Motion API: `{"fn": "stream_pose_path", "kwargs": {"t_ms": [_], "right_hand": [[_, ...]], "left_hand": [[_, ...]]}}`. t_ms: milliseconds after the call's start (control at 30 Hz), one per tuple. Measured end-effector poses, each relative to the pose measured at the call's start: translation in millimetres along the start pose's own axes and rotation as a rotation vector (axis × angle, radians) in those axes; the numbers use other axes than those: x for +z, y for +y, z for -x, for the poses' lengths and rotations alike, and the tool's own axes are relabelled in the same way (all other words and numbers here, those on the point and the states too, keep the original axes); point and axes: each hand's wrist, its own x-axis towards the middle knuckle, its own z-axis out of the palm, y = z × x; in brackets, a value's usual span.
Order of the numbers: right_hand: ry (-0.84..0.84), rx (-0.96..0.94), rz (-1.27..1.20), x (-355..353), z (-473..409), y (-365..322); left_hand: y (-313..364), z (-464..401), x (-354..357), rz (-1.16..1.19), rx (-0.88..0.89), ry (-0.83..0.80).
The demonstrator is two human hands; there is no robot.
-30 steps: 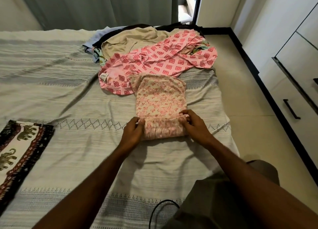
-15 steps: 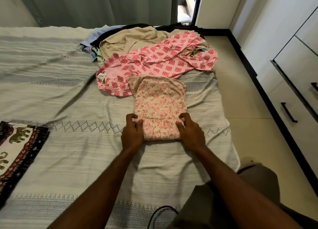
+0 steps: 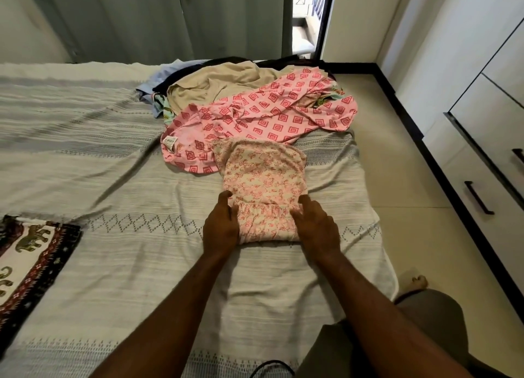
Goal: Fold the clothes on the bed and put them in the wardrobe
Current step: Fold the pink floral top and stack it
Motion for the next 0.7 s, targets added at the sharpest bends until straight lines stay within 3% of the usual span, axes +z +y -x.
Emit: {"fn": "stream_pose_path", "kwargs": {"t_ms": [100,167,233,333,533,633,700], "right_hand": [[0.016,-0.192,-0.178,-6.0,2.3,14.3],[-0.08,-0.445,0.008,-11.7,8.3,35.1],[-0.224,-0.528,0.203,-17.2,12.9,49.0],[-0.22,-0.49,0.26,-16.3,15.0,53.1],[-0.291,-0.424,0.316,-21.0,10.6,43.9],[-0.329,-0.387,0.228,-31.2,5.6,36.2],[-0.369,-0.379,0.078,-38.3,0.8,36.1]], "left_hand": [[-0.6,9.8,-11.0,-0.044,0.18,0.049],[-10.1,19.6,-18.9,-0.214,0.452,-0.045],[-21.5,26.1,-23.8,-0.354,0.572,-0.235],[-31.4,24.1,-25.8,-0.369,0.487,-0.407],[-36.8,-3.6,-40.2,-0.274,0.386,-0.522],[-33.3,-18.3,-49.6,-0.254,0.447,-0.578],[-24.8,-25.5,-58.4,-0.197,0.396,-0.63]]}}
